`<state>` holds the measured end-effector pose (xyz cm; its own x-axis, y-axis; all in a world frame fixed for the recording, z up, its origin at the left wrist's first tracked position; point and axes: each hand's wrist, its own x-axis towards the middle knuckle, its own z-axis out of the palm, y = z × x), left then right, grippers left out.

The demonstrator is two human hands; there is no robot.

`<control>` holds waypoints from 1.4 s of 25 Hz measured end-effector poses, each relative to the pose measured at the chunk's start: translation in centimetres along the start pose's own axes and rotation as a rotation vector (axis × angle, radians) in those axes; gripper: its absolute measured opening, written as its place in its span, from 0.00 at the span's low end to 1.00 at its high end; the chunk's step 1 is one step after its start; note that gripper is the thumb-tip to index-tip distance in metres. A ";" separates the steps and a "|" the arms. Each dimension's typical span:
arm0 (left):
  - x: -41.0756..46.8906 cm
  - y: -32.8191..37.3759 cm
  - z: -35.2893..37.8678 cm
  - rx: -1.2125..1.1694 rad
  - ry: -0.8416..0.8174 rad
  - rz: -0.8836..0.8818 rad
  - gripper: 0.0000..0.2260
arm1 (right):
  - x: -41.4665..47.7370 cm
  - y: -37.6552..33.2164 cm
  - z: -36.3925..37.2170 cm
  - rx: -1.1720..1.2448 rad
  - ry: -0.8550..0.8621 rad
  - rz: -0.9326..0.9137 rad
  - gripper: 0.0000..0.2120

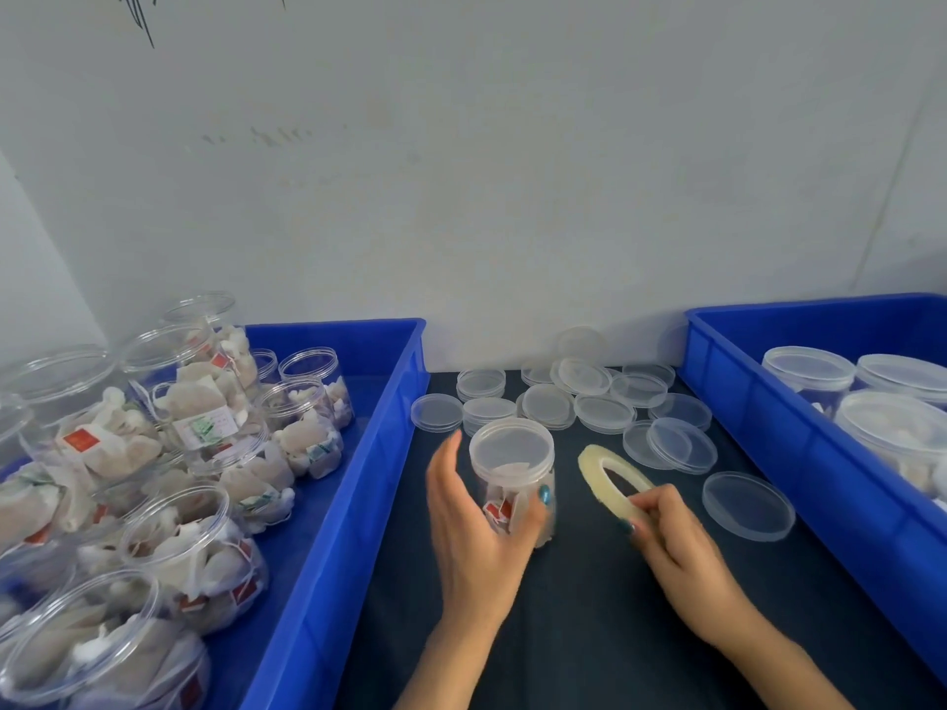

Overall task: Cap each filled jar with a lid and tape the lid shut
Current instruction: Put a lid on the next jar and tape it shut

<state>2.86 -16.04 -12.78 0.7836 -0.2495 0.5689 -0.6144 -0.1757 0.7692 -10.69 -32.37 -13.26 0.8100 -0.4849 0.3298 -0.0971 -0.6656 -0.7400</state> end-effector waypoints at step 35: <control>1.3 6.4 0.5 -0.004 -0.279 0.198 0.15 | -1.7 -1.3 0.9 0.319 0.135 -0.088 0.18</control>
<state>-0.06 -18.00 -7.29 0.5935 -0.5295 0.6061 -0.7513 -0.0945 0.6532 -11.39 -30.14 -13.39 0.7217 -0.5183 0.4588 0.1723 -0.5074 -0.8443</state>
